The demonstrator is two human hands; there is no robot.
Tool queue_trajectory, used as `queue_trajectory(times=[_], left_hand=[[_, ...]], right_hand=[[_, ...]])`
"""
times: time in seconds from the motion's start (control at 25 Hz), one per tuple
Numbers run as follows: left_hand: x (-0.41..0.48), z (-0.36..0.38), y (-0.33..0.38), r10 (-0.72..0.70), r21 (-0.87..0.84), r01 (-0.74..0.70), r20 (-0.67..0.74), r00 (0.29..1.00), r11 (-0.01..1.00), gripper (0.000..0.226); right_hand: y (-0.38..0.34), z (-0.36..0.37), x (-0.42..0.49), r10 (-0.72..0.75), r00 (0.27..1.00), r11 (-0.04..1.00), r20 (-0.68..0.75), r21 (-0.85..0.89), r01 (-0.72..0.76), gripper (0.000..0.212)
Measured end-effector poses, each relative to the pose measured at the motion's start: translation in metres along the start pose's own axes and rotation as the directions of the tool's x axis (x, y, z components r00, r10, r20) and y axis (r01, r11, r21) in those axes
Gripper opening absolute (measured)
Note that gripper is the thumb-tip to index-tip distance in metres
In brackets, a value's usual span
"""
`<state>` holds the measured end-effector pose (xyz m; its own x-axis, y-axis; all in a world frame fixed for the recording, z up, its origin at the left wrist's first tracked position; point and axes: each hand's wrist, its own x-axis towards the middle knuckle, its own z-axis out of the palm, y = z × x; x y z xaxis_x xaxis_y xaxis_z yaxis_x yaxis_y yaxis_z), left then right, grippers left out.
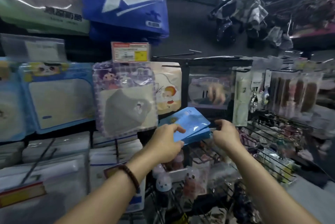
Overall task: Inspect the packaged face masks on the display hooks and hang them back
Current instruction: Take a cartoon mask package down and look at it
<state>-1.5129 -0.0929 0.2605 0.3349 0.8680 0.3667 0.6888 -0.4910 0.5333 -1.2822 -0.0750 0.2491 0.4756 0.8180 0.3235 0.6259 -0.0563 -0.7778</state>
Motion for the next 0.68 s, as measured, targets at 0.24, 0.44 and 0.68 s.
queue_trajectory(times=[0.24, 0.44, 0.68], left_hand=[[0.072, 0.057, 0.016, 0.007, 0.271, -0.019, 0.048, 0.999, 0.962, 0.074], [0.093, 0.074, 0.016, 0.051, 0.361, -0.065, 0.047, 0.998, 0.93, 0.071], [0.094, 0.072, 0.015, 0.105, 0.401, -0.097, 0.001, 0.994, 0.911, 0.059]], right_hand=[[0.025, 0.006, 0.04, 0.126, 0.978, 0.958, 0.166, 0.236, -0.163, 0.036], [0.026, 0.013, 0.049, 0.148, 0.955, 0.907, 0.259, 0.35, -0.235, 0.021], [0.036, 0.014, 0.048, 0.172, 0.943, 0.86, 0.286, 0.423, -0.285, 0.015]])
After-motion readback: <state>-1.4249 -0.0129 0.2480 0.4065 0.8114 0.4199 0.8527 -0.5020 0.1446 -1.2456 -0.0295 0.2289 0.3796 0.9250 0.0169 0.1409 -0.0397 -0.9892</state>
